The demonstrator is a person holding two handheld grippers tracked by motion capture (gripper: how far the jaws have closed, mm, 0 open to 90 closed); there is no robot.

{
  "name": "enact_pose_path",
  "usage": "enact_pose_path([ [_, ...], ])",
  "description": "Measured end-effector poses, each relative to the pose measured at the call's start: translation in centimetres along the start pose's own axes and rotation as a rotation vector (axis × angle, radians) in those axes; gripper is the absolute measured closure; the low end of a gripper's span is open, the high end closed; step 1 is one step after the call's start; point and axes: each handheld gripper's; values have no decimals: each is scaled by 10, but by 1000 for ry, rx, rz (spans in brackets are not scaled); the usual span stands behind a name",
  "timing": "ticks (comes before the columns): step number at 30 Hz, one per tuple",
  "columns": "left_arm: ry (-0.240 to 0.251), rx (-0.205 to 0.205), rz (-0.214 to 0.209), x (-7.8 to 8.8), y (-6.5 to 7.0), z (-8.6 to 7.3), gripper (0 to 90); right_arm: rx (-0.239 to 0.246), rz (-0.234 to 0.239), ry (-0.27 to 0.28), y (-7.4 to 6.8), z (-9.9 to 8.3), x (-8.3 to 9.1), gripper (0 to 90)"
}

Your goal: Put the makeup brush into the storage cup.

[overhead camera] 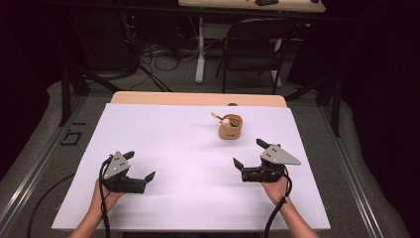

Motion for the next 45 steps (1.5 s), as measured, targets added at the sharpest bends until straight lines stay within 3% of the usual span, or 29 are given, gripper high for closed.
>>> enact_pose_path([
  [5, 21, 19, 38, 4, 0, -4, 0, -3, -24, -2, -4, -7, 6, 0],
  [10, 32, 54, 41, 10, -3, -9, 0, 4, -45, -5, -8, -13, 14, 0],
  [17, 59, 59, 67, 18, 0, -15, 0, 2, -58, 13, -13, -21, 21, 0],
  [28, 96, 89, 86, 30, -2, -24, 0, -2, -70, -15, -17, -31, 26, 0],
  [31, 110, 88, 88, 33, -1, -27, 0, -3, -81, -1, -19, -34, 29, 0],
  [45, 104, 95, 107, 43, 3, -36, 0, 0, -117, -27, -23, -44, 42, 0],
])
Point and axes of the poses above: each handheld gripper's, and its own axes: x roughly backward along the jaws, z roughly out of its top, y roughly to its right, and after that the axes turned 1 degree about -y, right-handed
